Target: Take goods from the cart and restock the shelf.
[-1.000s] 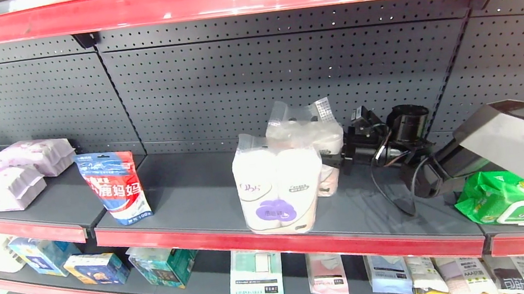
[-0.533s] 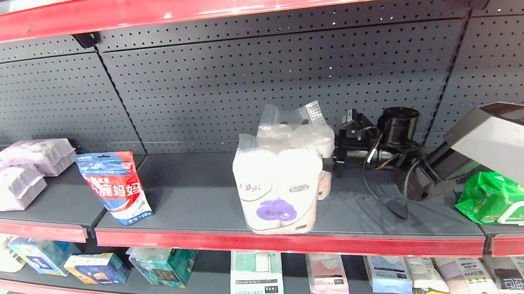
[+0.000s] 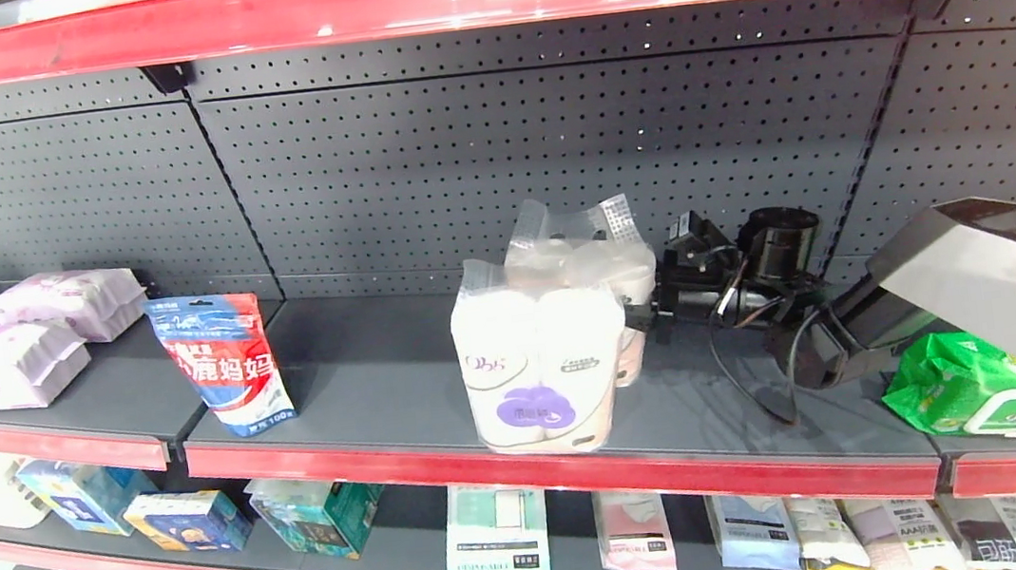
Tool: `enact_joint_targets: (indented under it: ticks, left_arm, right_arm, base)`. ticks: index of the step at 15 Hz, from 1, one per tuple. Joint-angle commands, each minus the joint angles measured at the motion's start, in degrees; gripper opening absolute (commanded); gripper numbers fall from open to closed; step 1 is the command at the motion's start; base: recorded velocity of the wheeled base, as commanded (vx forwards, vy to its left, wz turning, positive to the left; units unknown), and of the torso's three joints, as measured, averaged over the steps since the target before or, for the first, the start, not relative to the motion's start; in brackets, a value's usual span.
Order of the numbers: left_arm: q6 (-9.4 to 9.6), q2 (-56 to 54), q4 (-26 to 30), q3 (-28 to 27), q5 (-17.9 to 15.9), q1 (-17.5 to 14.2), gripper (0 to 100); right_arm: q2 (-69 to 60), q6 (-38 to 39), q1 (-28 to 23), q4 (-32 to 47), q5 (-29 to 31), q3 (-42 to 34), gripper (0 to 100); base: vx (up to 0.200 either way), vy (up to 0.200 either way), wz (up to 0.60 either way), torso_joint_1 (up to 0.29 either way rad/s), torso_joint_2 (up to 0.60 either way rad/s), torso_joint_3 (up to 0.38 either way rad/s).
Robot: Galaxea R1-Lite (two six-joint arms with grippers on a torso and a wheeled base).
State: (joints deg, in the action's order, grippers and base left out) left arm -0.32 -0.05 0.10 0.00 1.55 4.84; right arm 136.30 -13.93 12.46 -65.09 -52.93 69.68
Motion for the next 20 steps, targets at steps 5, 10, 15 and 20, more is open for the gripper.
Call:
enact_joint_targets:
  ticks: [5,10,15,20]
  left_arm:
    - [-0.03,0.0,0.0,0.0,0.0,0.0,100]
    - [-0.03,0.0,0.0,0.0,0.0,0.0,100]
    - [-0.03,0.0,0.0,0.0,0.0,0.0,100]
    - [-0.03,0.0,0.0,0.0,0.0,0.0,100]
  right_arm:
    - [-0.5,-0.3,1.8,0.0,3.8,-0.5,0]
    - [-0.5,-0.3,2.0,0.0,3.2,-0.7,0]
    - [-0.4,-0.4,2.1,0.0,3.4,-0.8,0]
    - [-0.5,-0.2,2.2,0.0,3.3,-1.5,0]
  base:
    - [0.0,0.0,0.0,0.0,0.0,0.0]
    - [0.0,0.0,0.0,0.0,0.0,0.0]
    - [0.0,0.0,0.0,0.0,0.0,0.0]
    - [0.0,0.0,0.0,0.0,0.0,0.0]
